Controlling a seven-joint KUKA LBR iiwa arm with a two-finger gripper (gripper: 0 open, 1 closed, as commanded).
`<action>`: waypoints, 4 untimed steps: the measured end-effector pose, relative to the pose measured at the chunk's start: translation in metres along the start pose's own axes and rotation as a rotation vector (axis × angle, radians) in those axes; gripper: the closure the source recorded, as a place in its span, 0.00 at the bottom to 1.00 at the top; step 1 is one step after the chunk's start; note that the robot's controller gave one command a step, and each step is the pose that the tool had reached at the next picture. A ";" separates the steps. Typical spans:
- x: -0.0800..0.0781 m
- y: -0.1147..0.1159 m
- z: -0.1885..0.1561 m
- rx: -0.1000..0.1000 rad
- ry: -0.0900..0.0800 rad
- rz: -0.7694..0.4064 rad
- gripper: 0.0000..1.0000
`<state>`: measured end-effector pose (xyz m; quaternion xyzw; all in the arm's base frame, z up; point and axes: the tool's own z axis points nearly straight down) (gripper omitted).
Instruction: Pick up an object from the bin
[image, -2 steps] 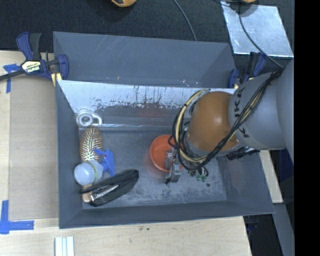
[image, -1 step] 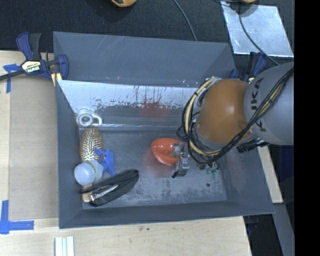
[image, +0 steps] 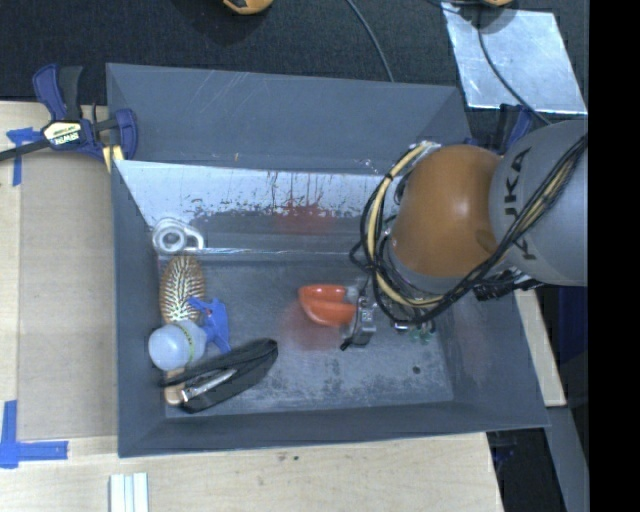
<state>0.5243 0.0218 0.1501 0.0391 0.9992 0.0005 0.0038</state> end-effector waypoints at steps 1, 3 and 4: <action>0.000 -0.010 -0.018 0.001 -0.014 -0.023 1.00; -0.011 0.005 0.008 0.001 0.003 0.016 1.00; 0.009 0.023 0.061 0.000 -0.008 -0.162 1.00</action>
Offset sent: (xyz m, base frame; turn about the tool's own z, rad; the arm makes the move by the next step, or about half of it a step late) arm 0.0171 0.0057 -0.0229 0.0262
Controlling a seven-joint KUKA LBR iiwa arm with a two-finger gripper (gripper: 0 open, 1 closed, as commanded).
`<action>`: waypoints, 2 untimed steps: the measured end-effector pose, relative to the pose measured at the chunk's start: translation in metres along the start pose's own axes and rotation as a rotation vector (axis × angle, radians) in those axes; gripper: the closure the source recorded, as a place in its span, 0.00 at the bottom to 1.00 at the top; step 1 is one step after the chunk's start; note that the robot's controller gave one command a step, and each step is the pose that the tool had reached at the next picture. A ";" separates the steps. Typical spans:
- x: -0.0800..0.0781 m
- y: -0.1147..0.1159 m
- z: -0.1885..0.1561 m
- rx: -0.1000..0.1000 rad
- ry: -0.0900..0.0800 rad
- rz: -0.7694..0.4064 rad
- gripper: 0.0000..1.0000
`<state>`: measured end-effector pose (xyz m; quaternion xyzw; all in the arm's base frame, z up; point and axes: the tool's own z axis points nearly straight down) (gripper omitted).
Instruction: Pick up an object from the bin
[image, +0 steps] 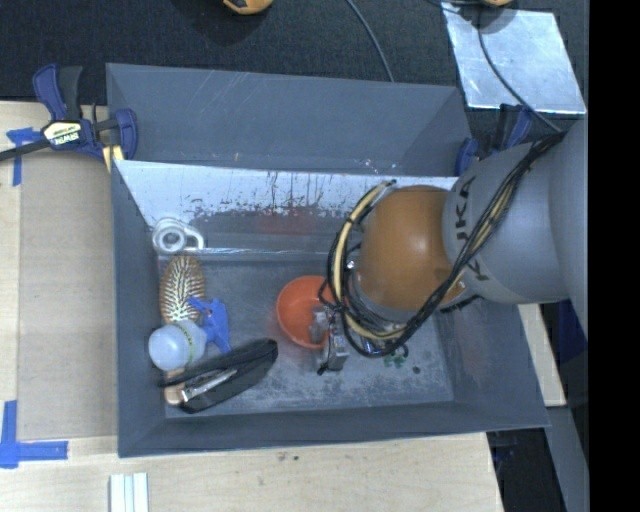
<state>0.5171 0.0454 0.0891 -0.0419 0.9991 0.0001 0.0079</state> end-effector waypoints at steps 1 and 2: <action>-0.008 -0.007 -0.083 0.000 -0.003 0.134 0.00; -0.012 -0.010 -0.109 0.001 -0.011 0.164 0.00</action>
Offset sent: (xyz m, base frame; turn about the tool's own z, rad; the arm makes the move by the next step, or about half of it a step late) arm 0.0000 0.0000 0.0000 0.0000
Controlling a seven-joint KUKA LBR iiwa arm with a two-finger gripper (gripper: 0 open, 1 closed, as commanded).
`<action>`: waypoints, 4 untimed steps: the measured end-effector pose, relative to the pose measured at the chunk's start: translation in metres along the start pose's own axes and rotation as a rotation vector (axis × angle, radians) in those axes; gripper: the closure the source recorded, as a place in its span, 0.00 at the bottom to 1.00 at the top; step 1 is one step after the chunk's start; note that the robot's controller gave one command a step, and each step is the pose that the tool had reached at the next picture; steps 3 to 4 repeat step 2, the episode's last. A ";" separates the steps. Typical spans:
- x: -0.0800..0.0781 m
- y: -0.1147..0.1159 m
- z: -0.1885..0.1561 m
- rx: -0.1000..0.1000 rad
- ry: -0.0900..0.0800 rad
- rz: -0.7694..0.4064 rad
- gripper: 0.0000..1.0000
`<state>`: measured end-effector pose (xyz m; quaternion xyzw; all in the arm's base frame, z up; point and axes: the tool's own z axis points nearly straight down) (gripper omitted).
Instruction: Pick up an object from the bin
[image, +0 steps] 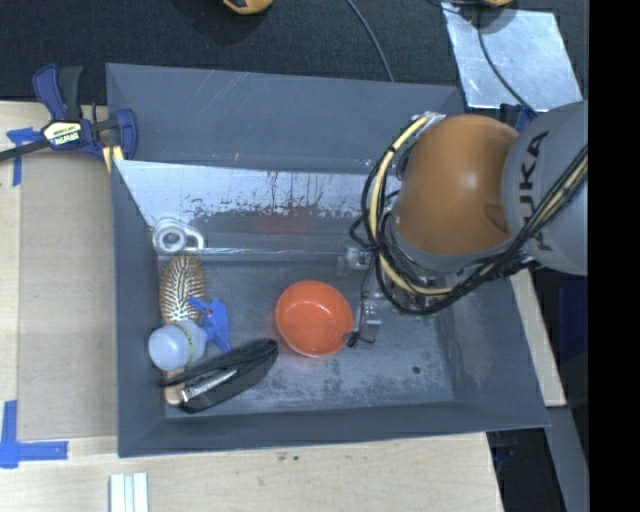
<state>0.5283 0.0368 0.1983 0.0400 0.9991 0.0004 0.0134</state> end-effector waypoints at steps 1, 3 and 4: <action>-0.001 0.013 0.068 -0.001 -0.007 -0.017 0.00; 0.011 0.021 0.073 0.000 -0.011 -0.065 0.00; 0.011 0.021 0.073 0.000 -0.011 -0.065 0.00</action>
Offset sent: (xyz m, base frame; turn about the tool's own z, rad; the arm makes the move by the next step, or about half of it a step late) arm -0.0073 0.0218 -0.0731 -0.0642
